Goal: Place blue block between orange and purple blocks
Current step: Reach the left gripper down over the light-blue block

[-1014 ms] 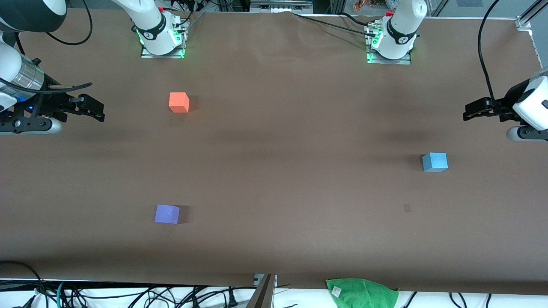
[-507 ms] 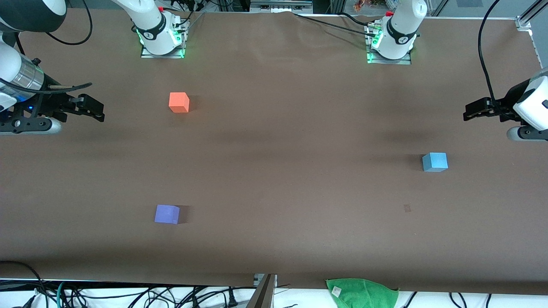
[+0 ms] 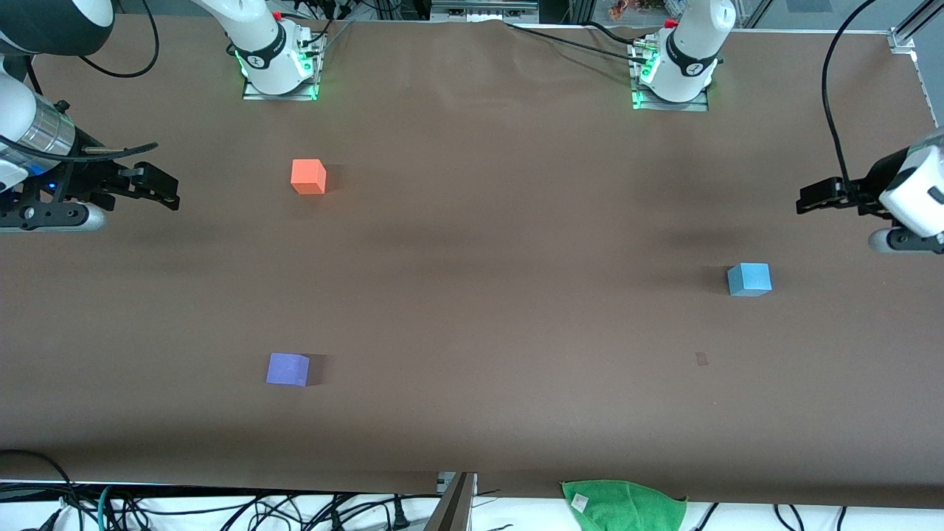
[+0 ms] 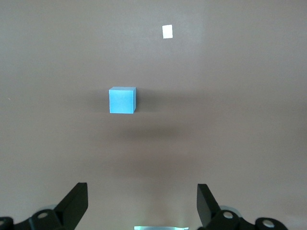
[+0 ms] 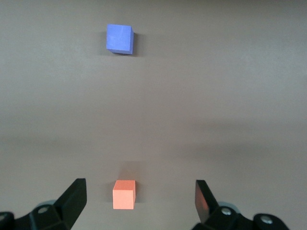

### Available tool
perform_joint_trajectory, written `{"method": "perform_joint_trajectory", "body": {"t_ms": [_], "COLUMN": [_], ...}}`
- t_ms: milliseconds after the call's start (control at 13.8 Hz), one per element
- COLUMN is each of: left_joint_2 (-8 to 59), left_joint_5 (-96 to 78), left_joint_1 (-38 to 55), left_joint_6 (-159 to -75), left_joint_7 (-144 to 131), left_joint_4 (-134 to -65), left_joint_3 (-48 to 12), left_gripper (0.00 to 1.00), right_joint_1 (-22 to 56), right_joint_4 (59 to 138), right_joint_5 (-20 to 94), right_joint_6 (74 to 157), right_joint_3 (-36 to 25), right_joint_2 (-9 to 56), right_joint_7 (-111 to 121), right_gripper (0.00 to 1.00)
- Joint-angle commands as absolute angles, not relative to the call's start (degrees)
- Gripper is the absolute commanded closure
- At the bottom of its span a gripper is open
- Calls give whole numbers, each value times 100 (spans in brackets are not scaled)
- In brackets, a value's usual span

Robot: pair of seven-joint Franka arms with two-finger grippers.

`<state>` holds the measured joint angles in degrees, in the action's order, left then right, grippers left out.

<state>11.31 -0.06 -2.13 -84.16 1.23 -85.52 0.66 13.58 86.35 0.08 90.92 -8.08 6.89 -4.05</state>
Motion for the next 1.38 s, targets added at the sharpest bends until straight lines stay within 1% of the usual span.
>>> {"method": "perform_joint_trajectory", "body": {"t_ms": [0,435,797,1087,1304], "left_joint_2": [1607,2389,2417,2417,2417], "left_joint_5": [88,53,114,132,132], "left_joint_1": [-552,-642,-650,-834,-844], "left_joint_6": [-8437,-9174,-10746,-12266,-12638], "left_joint_7": [193,431,439,817,853], "left_joint_4": [-8385,-8613,-9754,-10799,-11179], "left_joint_3": [53,35,35,35,35], "left_gripper": [0,0,0,0,0], "right_joint_1": [1318,1318,1318,1318,1318], "right_joint_4": [8578,8578,8578,8578,8578], "right_joint_5": [-35,-26,-26,-35,-35], "right_joint_6": [9044,9044,9044,9044,9044], "right_joint_3": [-791,-791,-791,-791,-791], "right_joint_2": [694,694,694,694,694], "right_joint_7": [-396,-396,-396,-396,-396], "right_gripper": [0,0,0,0,0]}}
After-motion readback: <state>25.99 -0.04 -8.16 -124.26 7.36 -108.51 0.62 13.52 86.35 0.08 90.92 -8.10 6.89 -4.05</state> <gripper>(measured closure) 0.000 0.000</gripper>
